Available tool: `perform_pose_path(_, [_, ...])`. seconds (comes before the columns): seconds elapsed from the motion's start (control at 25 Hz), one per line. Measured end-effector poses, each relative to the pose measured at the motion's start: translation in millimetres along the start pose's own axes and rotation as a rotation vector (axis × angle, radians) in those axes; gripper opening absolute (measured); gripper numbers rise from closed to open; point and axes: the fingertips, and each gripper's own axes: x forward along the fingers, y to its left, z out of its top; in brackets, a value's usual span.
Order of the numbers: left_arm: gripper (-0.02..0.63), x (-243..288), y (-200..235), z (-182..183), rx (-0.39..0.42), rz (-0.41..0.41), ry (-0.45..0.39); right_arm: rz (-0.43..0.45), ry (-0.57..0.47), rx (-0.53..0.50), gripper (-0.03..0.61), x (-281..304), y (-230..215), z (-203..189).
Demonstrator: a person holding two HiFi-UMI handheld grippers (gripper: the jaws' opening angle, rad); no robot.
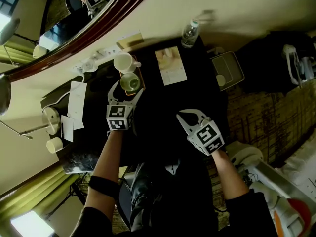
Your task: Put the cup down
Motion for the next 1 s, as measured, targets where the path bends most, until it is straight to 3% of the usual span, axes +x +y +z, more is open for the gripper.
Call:
perform_pose_path(0.4, [0.42, -80, -15, 19, 0.01, 0.047, 0.031, -0.051, -0.001, -0.002, 0.012, -25, -4, 18])
perform_pose_path(0.8, [0.146, -165, -47, 50, -0.007, 0.045, -0.026, -0.085, -0.027, -0.03, 0.011, -49, -6, 45])
perform_pose_path(1.0, [0.056, -198, -45, 54, -0.027, 0.077, -0.056, -0.092, -0.048, -0.04, 0.012, -50, -8, 55])
